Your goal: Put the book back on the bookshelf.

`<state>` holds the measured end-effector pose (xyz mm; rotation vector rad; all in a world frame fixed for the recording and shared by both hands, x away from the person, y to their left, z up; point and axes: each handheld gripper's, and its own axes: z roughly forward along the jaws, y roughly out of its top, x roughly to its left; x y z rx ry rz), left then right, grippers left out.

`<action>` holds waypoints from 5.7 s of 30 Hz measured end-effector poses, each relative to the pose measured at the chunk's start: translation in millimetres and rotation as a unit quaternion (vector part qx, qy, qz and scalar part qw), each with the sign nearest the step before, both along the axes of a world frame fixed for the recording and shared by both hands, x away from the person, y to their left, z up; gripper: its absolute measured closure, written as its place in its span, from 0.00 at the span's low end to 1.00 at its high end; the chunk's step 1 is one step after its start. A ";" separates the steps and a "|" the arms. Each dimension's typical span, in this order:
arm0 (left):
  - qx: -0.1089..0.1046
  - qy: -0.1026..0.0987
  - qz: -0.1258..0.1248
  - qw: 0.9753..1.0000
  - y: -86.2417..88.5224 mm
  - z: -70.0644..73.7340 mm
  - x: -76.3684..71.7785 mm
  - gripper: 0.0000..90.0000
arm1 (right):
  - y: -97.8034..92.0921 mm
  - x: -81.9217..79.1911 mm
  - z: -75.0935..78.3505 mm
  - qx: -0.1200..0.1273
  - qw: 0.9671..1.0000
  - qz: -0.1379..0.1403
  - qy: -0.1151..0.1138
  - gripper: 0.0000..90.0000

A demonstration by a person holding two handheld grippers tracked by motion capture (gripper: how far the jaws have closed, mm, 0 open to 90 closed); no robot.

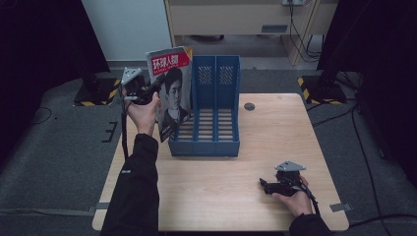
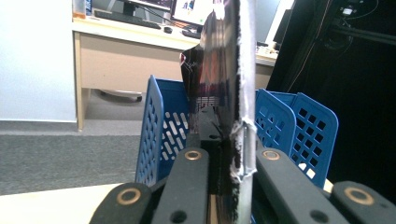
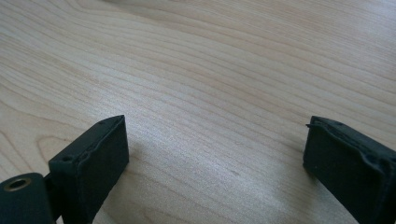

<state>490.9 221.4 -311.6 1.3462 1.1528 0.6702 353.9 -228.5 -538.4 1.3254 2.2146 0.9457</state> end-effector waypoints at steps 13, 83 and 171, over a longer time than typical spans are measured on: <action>-0.001 -0.020 0.004 1.000 -9.0 -12.0 12.6 0.96 | 0.0 0.1 0.0 0.000 1.000 0.001 0.000 0.08; 0.002 -0.042 -0.021 0.999 -11.5 -69.3 -6.9 0.96 | 0.1 0.3 -0.1 -0.001 1.000 0.005 0.000 0.07; 0.094 0.075 -0.050 0.992 30.5 -145.3 -124.2 0.42 | 1.1 -0.5 0.2 -0.001 1.000 0.007 0.003 0.07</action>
